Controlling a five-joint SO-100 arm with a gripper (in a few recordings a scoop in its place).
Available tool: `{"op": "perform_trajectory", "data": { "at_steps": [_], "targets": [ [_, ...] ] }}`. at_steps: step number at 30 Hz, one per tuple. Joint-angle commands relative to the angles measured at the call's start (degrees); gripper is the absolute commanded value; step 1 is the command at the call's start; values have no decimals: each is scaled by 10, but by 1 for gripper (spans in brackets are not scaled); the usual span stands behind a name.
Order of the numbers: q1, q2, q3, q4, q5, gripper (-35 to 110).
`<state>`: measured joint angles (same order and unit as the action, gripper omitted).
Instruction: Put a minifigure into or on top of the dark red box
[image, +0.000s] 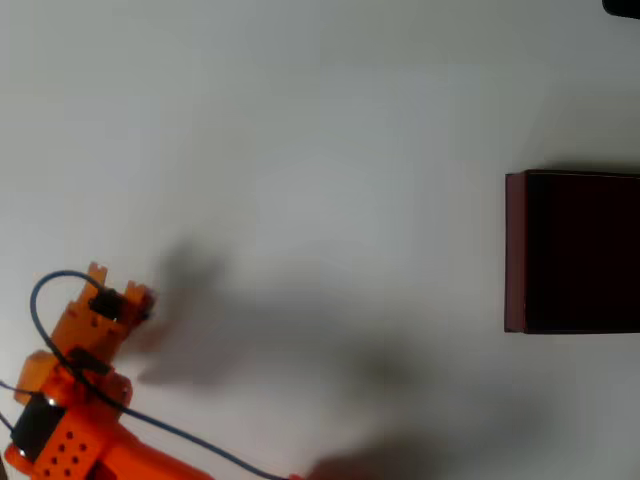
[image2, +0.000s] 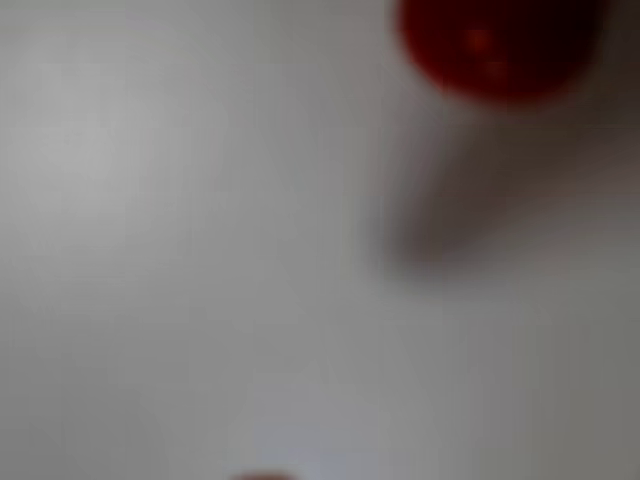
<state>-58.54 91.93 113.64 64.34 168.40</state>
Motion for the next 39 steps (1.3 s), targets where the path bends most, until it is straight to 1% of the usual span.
{"op": "perform_trajectory", "data": {
  "at_steps": [1,9,39],
  "targets": [
    [-4,1,-30,6,-4,19],
    [3,-25,-46,3,-11,19],
    [58,-75,-92,19,-91,19]
  ]
}}
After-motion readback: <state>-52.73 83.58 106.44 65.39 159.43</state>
